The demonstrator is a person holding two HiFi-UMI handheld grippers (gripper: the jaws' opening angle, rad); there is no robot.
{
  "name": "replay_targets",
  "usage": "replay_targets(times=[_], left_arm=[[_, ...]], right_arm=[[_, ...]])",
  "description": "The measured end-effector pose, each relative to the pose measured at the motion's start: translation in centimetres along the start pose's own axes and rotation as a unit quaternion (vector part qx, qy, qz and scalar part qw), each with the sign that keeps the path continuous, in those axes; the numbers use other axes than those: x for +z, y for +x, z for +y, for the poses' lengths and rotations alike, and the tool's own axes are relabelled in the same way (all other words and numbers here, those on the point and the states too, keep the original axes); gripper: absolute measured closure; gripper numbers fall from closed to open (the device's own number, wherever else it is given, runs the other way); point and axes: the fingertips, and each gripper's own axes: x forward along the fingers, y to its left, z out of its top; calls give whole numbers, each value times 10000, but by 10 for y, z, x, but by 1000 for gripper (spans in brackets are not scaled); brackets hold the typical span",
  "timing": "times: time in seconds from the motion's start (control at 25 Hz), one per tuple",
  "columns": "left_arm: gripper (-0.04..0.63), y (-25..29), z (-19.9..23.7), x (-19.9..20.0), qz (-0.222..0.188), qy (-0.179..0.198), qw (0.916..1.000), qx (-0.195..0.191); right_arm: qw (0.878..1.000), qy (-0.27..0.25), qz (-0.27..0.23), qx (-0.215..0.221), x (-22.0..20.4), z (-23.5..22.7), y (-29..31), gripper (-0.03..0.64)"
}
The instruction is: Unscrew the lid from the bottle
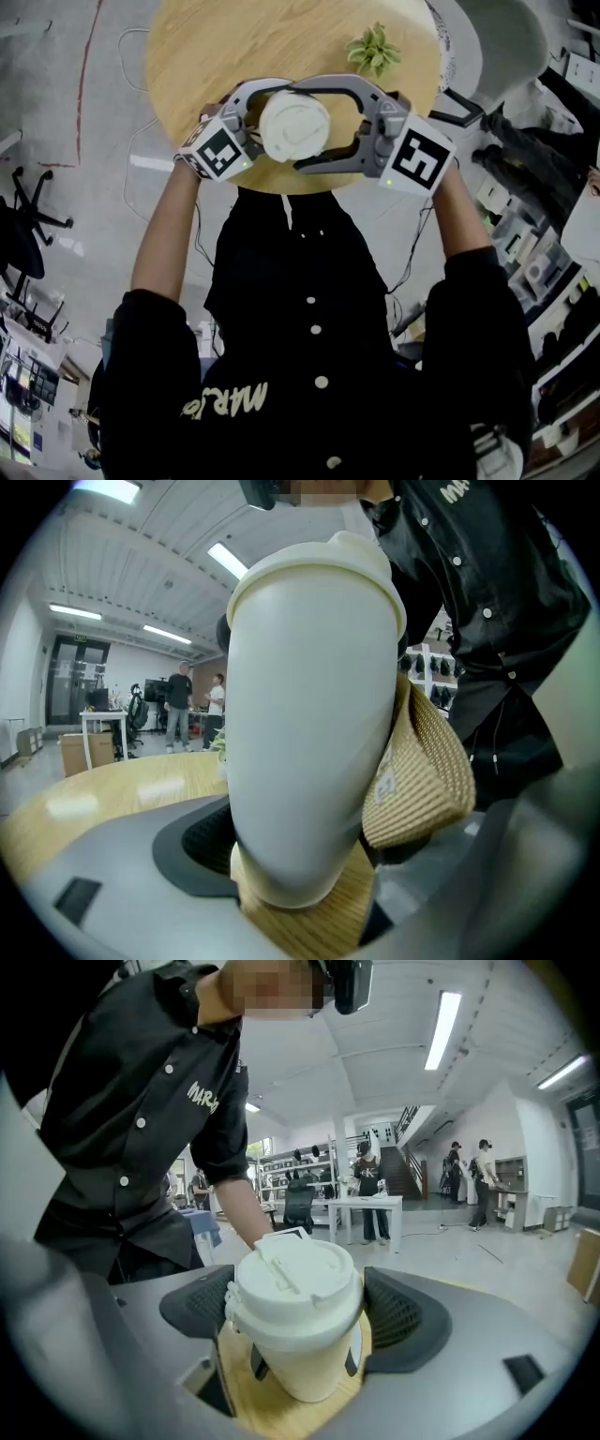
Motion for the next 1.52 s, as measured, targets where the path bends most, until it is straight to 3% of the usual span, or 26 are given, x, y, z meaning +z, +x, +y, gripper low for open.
replay_targets(times=[0.12, 0.24, 0.4, 0.52, 0.64, 0.76, 0.96, 1.08, 1.28, 1.52], left_arm=[[222, -1, -1, 0, -14, -28, 10000, 8], [222, 0, -1, -1, -1, -5, 10000, -9], [222, 0, -1, -1, 1, -26, 10000, -2], [222, 0, -1, 0, 2, -18, 10000, -12], [222, 0, -1, -1, 10, -16, 10000, -17], [222, 1, 0, 0, -11, -52, 10000, 13], [222, 0, -1, 1, -23, -23, 10000, 15], [222, 0, 0, 0, -24, -54, 10000, 47], [222, 0, -1, -1, -8, -37, 10000, 24], [222, 0, 0, -1, -18, -46, 10000, 27]], right_arm=[[9995, 168, 71, -267, -2, 0, -1, 186], [9945, 407, 59, -958, -1, -3, -4, 149], [9752, 610, -136, -2125, 2, -9, -4, 132], [9657, 664, -153, -2507, 1, -12, 0, 127], [9663, 521, -145, -2516, 0, -13, 2, 166], [9753, 353, -145, -2176, 0, -10, 2, 169], [9984, -68, -143, -550, 2, -2, 5, 172], [10000, 18, -43, -84, -1, -1, 4, 172], [9982, 249, 41, -549, -6, -2, 2, 169], [9801, 571, -114, -1896, -4, -7, -1, 127]])
